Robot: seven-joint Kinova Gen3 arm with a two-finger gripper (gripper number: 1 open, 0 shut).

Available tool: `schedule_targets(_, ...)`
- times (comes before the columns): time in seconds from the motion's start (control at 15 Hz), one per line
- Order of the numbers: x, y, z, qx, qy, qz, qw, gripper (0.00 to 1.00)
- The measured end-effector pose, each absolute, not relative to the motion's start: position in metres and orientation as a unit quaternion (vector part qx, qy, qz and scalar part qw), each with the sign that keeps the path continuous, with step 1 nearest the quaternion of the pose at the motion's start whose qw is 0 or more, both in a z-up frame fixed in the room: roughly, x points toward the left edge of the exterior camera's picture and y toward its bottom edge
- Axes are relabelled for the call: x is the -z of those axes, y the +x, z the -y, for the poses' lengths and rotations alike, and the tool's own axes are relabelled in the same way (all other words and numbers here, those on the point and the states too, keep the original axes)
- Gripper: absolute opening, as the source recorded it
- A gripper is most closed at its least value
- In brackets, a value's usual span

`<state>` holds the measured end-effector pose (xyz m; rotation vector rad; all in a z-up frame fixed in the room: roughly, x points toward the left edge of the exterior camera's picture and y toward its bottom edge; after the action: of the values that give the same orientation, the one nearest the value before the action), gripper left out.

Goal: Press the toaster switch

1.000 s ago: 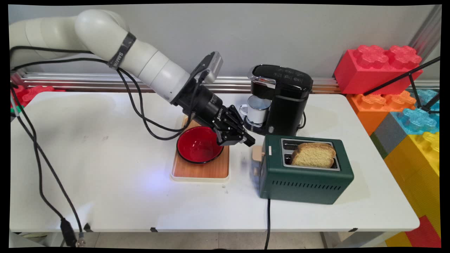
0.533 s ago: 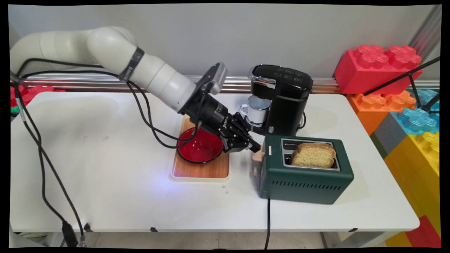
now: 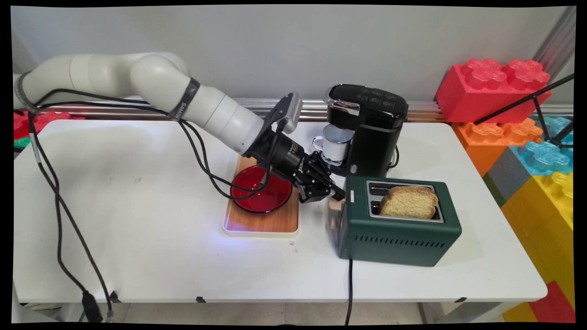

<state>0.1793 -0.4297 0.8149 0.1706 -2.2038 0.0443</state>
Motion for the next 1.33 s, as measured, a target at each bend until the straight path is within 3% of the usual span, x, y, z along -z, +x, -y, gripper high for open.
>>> schedule_targets(1.33,-0.756,0.176,0.430,-0.015,0.082,0.893,0.443,0.00)
